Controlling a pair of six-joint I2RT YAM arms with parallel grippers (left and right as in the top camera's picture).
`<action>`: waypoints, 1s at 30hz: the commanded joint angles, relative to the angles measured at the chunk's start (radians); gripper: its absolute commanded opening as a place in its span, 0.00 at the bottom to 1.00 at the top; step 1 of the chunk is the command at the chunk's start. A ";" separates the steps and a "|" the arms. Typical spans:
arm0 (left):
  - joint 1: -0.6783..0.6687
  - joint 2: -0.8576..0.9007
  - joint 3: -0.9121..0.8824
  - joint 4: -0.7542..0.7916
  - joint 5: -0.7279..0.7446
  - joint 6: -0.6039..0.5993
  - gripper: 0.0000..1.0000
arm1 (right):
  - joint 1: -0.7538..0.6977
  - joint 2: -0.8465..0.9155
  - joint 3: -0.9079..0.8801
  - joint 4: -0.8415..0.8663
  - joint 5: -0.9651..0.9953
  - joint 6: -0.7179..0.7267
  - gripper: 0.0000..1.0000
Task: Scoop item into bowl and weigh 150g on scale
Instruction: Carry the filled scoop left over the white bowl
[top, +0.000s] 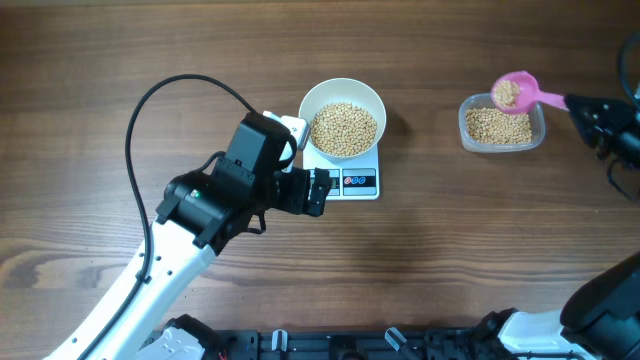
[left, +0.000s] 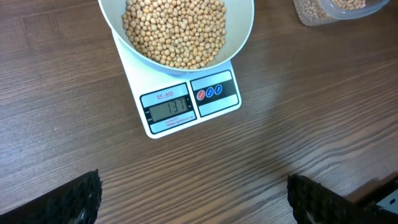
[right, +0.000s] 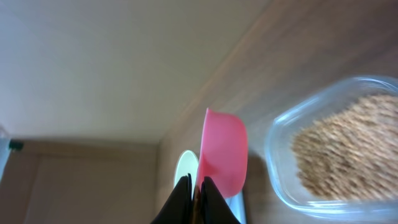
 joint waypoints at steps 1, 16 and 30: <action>-0.005 -0.001 -0.004 0.000 -0.010 0.020 1.00 | 0.089 0.013 -0.010 0.119 -0.068 0.187 0.04; -0.005 -0.001 -0.004 0.000 -0.010 0.020 1.00 | 0.490 0.013 -0.010 0.459 0.067 0.383 0.04; -0.005 -0.001 -0.004 0.000 -0.010 0.020 1.00 | 0.728 0.013 -0.010 0.437 0.295 -0.139 0.04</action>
